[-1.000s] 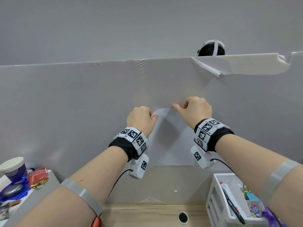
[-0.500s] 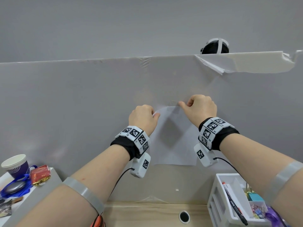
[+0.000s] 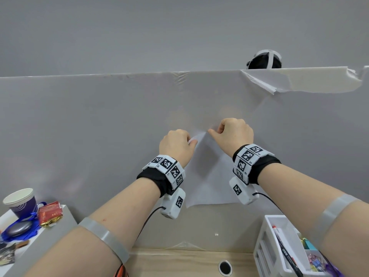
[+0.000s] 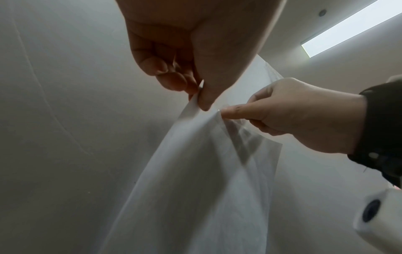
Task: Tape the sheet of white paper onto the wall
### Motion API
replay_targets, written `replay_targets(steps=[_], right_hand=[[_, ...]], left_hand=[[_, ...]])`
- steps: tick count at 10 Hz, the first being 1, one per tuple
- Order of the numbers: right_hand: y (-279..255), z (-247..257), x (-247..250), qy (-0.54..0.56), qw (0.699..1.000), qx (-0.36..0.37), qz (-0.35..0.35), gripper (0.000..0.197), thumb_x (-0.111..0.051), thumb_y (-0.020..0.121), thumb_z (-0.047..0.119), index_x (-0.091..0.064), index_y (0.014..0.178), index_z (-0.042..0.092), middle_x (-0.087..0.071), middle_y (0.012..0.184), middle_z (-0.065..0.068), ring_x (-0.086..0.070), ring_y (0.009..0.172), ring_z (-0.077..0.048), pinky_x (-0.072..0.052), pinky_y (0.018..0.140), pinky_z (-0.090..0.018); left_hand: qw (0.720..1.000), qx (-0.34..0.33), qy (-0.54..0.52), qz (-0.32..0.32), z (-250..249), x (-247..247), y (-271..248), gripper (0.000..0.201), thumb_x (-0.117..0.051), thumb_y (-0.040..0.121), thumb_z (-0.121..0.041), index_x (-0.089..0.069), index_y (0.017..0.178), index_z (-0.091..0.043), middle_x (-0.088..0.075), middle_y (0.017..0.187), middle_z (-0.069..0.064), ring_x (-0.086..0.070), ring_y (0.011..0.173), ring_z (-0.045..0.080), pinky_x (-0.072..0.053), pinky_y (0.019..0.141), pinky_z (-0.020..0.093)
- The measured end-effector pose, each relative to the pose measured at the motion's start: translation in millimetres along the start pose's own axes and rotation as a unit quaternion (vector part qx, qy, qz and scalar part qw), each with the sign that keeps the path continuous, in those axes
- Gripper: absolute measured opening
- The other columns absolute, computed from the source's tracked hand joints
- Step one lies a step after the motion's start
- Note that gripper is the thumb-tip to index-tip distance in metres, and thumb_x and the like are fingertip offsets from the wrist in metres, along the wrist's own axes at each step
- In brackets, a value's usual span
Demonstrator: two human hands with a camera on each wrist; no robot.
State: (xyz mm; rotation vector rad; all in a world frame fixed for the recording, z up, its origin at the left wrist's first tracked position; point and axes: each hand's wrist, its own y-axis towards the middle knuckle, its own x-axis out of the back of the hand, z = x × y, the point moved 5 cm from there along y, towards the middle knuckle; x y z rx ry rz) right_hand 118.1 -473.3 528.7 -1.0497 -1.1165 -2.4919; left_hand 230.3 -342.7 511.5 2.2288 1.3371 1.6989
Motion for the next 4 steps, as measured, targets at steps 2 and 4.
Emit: replay_targets(steps=[2,4], right_hand=[[-22,-5,25,0.118,0.993,0.022,-0.007,0.033,-0.07,0.079,0.037,-0.056,0.055,0.019,-0.057,0.053,0.006,-0.059,0.063,-0.022,-0.05,0.063,-0.032],[-72,1,105,0.312,0.946,0.084,-0.034,0.026,-0.073,0.086,0.019,-0.063,0.064,0.009,-0.059,0.053,-0.007,-0.052,0.047,-0.013,-0.045,0.049,-0.034]], left_hand=[[0.998,0.036,-0.017,0.044,19,-11,-9,0.03,-0.062,0.085,-0.035,-0.065,0.07,-0.009,-0.07,0.073,0.009,-0.065,0.071,0.034,-0.058,0.066,0.039],[0.99,0.081,-0.004,0.116,64,-42,-50,0.027,-0.066,0.086,-0.038,-0.071,0.074,-0.015,-0.074,0.075,0.004,-0.069,0.073,0.029,-0.058,0.067,0.033]])
